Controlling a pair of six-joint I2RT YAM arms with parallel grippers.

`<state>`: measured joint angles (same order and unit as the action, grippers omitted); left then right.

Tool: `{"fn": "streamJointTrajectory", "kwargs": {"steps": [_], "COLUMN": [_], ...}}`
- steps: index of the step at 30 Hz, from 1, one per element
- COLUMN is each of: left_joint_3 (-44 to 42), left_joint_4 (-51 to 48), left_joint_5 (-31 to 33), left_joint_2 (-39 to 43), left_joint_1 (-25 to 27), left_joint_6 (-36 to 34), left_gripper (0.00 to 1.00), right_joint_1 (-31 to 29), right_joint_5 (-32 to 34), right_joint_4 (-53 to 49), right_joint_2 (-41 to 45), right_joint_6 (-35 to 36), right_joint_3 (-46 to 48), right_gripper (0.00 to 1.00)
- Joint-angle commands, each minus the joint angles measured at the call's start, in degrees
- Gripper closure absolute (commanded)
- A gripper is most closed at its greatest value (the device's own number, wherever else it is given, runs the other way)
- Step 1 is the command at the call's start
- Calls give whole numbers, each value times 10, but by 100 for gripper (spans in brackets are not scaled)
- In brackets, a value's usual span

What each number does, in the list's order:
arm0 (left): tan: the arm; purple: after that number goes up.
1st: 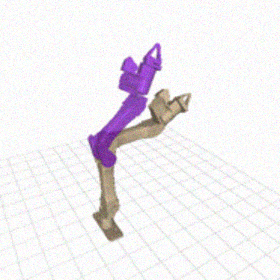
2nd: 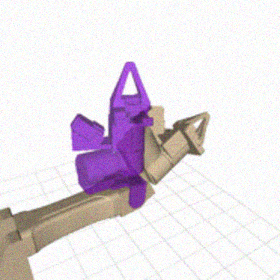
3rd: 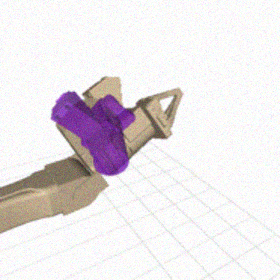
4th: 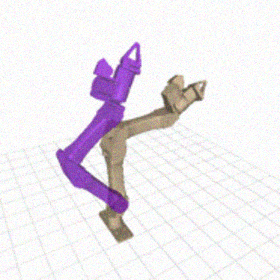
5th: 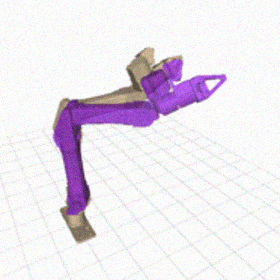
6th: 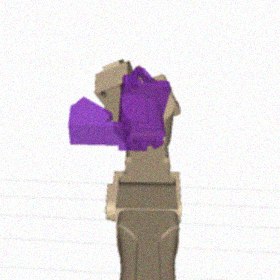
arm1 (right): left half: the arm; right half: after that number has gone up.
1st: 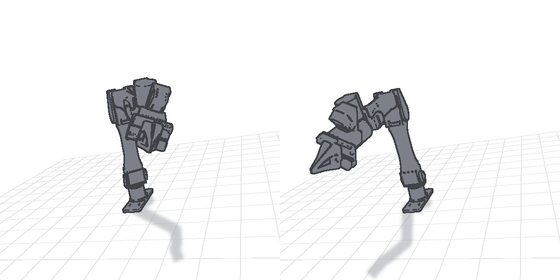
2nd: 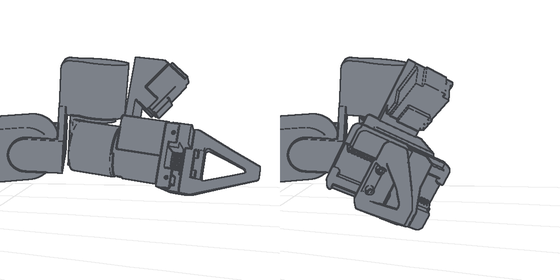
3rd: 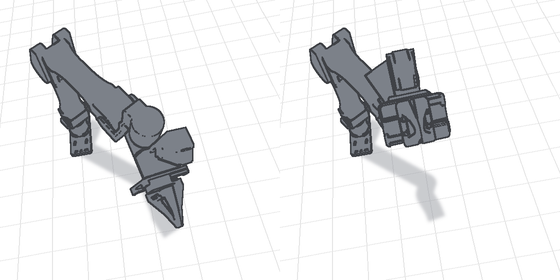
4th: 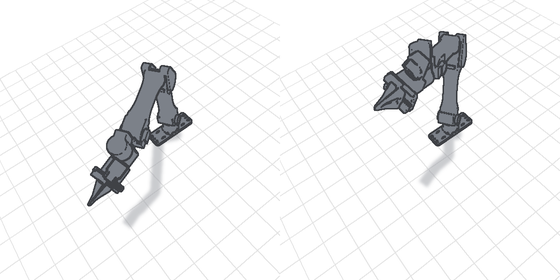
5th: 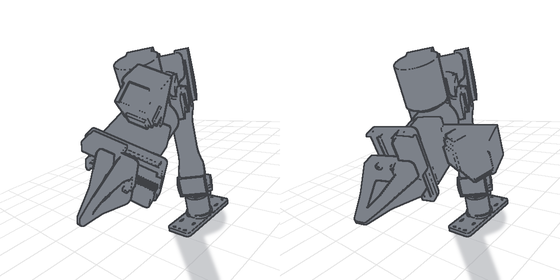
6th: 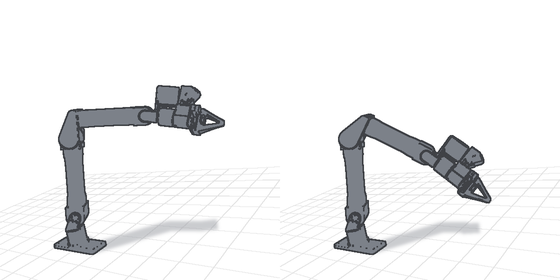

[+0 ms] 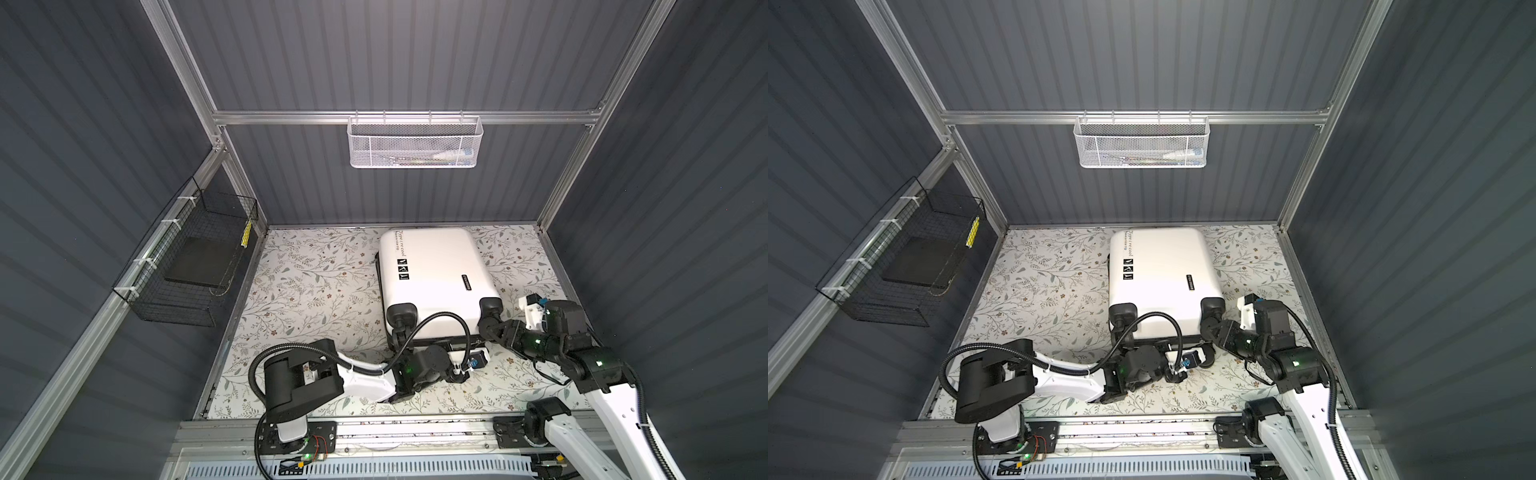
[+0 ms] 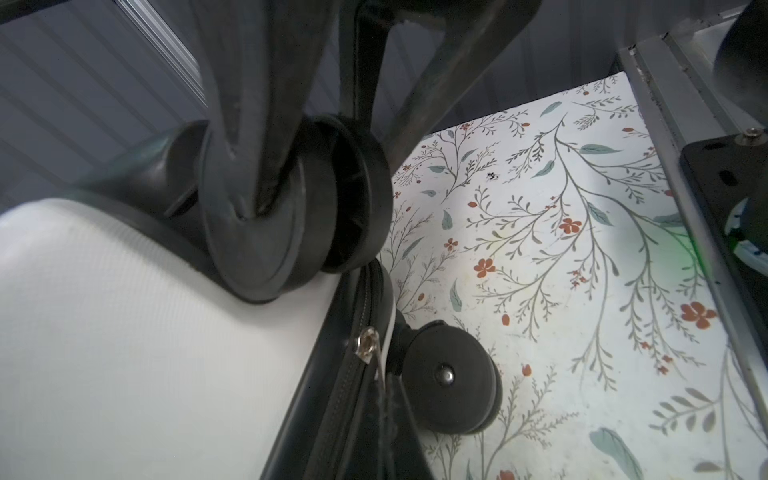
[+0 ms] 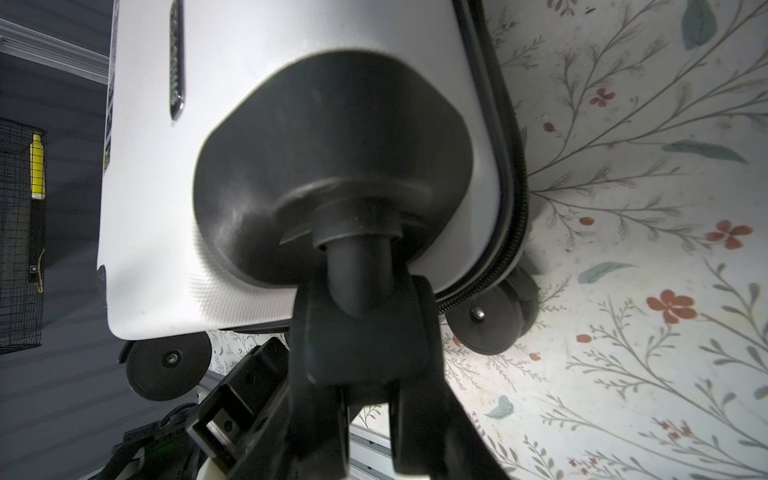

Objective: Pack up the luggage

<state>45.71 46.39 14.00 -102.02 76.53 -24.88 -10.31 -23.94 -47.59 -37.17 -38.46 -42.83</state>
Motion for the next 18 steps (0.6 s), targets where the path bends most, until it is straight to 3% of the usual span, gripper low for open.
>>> {"fn": "streamJointTrajectory", "kwargs": {"steps": [1, 13, 16, 18], "left_joint_3": [24, 37, 11, -10], "left_joint_4": [19, 86, 99, 110], "left_joint_5": [-119, -62, -31, -9], "left_joint_2": [-37, -66, -45, -26], "left_joint_1": [36, 35, 35, 35], "left_joint_6": [0, -5, 1, 7], "left_gripper": [100, 100, 82, 64], "right_joint_1": [-14, -16, -16, -16], "right_joint_5": [-48, -41, -37, -37], "right_joint_4": [48, 72, 77, 81], "right_joint_2": [3, -1, -2, -3], "right_joint_6": [-12, -19, -19, -20], "right_joint_3": [-2, 30, 33, 36], "right_gripper": [100, 100, 100, 100]}}
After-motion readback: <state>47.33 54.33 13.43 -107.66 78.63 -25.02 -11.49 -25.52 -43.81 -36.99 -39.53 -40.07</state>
